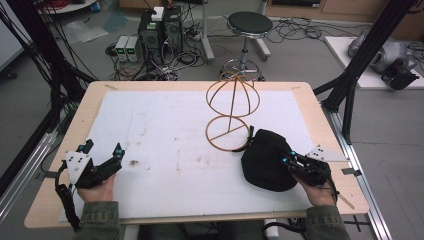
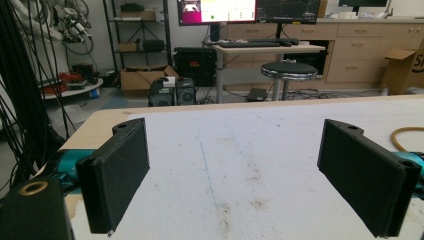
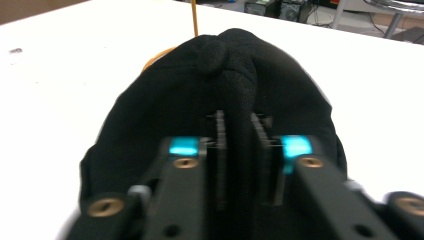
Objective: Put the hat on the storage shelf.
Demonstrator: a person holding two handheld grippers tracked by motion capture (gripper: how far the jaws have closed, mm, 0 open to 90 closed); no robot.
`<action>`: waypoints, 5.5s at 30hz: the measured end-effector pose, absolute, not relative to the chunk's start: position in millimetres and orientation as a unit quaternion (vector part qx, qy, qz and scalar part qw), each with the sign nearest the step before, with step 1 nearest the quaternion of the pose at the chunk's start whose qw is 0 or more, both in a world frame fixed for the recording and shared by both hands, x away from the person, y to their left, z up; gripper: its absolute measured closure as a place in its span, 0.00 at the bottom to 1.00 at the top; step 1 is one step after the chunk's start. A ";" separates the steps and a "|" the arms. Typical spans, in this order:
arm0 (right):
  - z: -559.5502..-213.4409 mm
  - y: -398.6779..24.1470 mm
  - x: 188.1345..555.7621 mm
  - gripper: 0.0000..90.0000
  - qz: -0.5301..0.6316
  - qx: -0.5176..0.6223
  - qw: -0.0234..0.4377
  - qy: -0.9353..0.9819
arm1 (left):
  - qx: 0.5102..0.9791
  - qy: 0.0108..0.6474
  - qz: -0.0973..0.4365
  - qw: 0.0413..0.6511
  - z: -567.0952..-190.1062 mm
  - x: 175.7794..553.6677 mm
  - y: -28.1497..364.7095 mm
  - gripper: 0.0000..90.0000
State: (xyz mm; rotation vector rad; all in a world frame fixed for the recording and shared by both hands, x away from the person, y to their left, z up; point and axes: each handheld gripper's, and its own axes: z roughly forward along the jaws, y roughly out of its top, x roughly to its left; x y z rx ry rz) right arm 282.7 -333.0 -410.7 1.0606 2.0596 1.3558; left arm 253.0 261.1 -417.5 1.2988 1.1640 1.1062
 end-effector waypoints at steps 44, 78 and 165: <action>-328.8 -318.9 273.0 0.97 0.612 0.383 0.381 0.577 | 0.527 0.491 0.454 0.524 -416.3 251.9 265.8 0.15; -253.0 -249.6 353.2 0.97 0.705 0.334 0.355 0.515 | 0.518 0.505 0.444 0.528 -419.2 258.2 278.5 0.15; -323.1 -293.2 331.5 0.03 0.584 0.455 0.363 0.566 | 0.512 0.517 0.441 0.526 -419.5 258.6 279.6 0.15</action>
